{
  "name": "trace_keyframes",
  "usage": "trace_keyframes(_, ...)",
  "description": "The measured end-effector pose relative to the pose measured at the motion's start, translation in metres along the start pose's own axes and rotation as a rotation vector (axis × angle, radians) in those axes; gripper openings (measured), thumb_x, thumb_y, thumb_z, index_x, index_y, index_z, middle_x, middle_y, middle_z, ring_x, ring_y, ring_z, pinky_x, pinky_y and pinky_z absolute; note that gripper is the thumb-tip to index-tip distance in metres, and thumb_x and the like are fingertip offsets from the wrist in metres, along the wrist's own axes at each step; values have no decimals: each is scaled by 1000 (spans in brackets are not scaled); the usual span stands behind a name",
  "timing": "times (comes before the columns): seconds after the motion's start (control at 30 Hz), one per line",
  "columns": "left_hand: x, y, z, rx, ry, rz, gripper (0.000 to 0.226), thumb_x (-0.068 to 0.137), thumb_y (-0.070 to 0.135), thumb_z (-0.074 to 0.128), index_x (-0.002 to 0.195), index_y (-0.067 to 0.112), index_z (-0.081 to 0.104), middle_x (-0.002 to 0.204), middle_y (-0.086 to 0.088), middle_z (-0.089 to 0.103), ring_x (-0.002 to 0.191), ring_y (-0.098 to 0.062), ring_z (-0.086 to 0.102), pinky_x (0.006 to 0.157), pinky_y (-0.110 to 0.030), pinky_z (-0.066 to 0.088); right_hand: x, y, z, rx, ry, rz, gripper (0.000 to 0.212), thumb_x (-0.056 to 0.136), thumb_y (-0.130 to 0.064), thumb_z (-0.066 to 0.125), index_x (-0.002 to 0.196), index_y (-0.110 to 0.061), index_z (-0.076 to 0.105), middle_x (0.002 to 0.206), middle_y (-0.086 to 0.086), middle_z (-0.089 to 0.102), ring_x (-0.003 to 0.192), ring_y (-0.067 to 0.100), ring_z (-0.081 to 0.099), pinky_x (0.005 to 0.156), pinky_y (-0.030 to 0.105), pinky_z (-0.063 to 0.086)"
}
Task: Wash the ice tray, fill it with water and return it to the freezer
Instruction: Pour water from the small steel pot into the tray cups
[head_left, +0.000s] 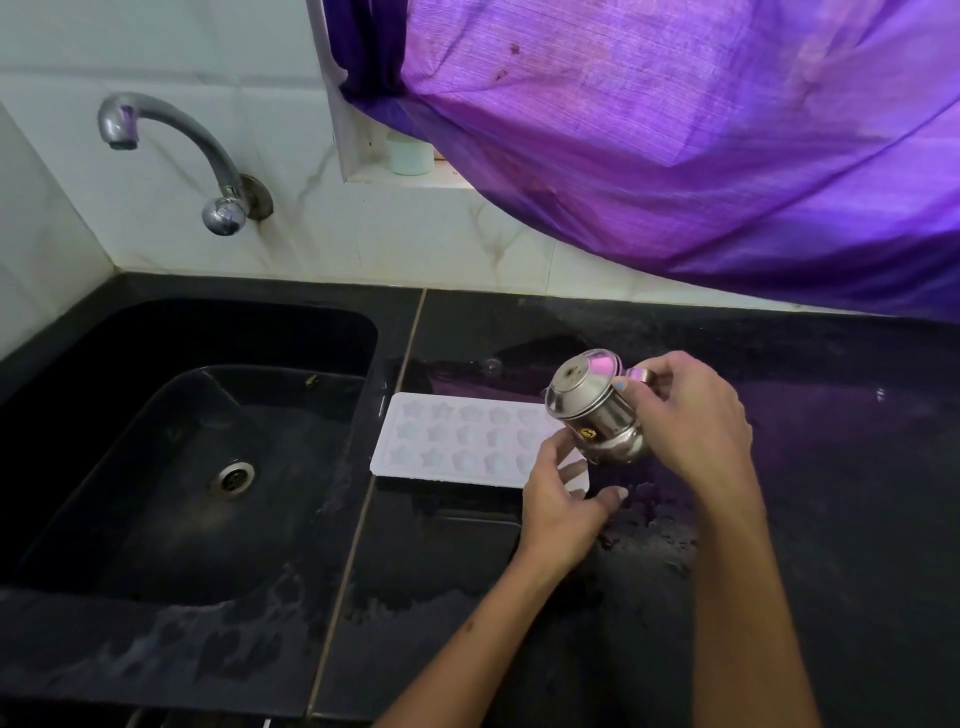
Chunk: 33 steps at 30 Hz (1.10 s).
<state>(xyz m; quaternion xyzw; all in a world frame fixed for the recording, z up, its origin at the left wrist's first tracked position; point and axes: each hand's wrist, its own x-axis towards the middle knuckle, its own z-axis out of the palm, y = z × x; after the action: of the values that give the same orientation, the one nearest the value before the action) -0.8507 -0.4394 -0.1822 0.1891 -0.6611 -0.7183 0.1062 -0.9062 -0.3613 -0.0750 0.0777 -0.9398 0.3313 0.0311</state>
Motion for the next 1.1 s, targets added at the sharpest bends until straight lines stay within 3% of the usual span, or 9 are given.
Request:
trace_keyframes(0.4, 0, 2, -20, 24, -27, 4, 69, 73, 11, 76, 133, 25, 45, 131, 17, 51, 114, -7, 54, 78, -14, 49, -3, -25, 12, -50, 2, -27, 13, 91, -36, 59, 99, -27, 60, 105, -3, 62, 93, 22, 55, 74, 34, 38)
trace_keyframes(0.6, 1, 4, -30, 49, -63, -24, 68, 73, 9, 77, 131, 23, 45, 120, 23, 50, 111, -7, 55, 88, -27, 52, -6, -37, 19, -115, 11, -23, 12, 92, -34, 59, 99, -25, 61, 102, -1, 61, 90, 24, 56, 73, 36, 42)
trace_keyframes(0.9, 4, 4, -35, 64, -124, -81, 64, 75, 9, 75, 130, 21, 46, 130, 14, 52, 112, -7, 55, 86, -20, 47, -10, -42, 22, -156, 18, 22, 9, 92, -31, 58, 97, -25, 61, 99, 0, 61, 88, 25, 57, 73, 36, 42)
trace_keyframes(1.1, 2, 3, -36, 83, -155, -95, 64, 77, 8, 74, 133, 20, 44, 134, 10, 51, 112, -8, 55, 90, -23, 47, -13, -41, 25, -178, 39, 29, 9, 92, -32, 58, 97, -25, 60, 100, -1, 61, 89, 26, 59, 74, 41, 47)
